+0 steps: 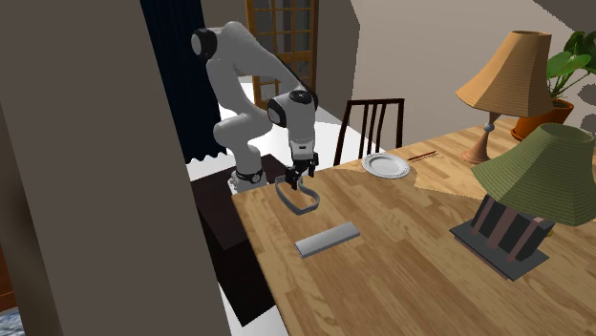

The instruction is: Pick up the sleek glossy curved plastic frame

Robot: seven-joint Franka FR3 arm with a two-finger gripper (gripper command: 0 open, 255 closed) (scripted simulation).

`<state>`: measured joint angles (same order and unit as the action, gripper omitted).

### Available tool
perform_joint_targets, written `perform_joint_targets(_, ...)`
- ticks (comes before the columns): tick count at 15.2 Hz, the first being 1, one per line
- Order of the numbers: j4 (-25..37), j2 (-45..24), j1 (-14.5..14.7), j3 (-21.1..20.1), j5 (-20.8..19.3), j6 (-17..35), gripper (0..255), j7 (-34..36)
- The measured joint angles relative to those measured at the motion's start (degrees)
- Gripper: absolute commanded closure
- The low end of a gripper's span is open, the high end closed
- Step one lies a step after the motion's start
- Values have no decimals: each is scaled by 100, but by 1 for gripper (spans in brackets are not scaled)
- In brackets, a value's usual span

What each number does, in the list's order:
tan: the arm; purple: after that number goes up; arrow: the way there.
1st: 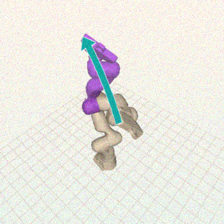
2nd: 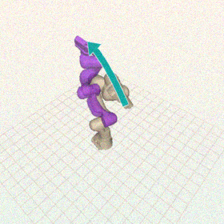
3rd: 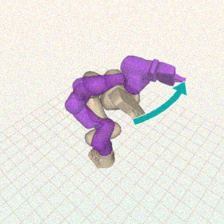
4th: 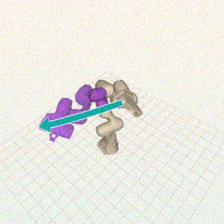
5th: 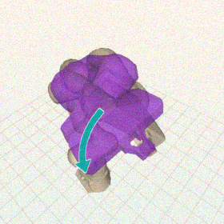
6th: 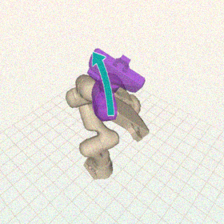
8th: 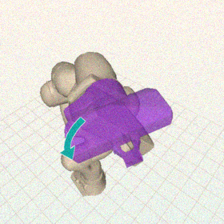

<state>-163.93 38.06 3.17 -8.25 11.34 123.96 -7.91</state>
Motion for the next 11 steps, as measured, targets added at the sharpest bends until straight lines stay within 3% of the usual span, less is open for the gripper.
perform_joint_targets(8,-337,-620,30,-55,105,951,0,-97)
perform_joint_targets(9,-354,-645,32,-57,111,993,255,-102)
perform_joint_targets(11,-370,-655,34,-58,115,1020,255,-105)
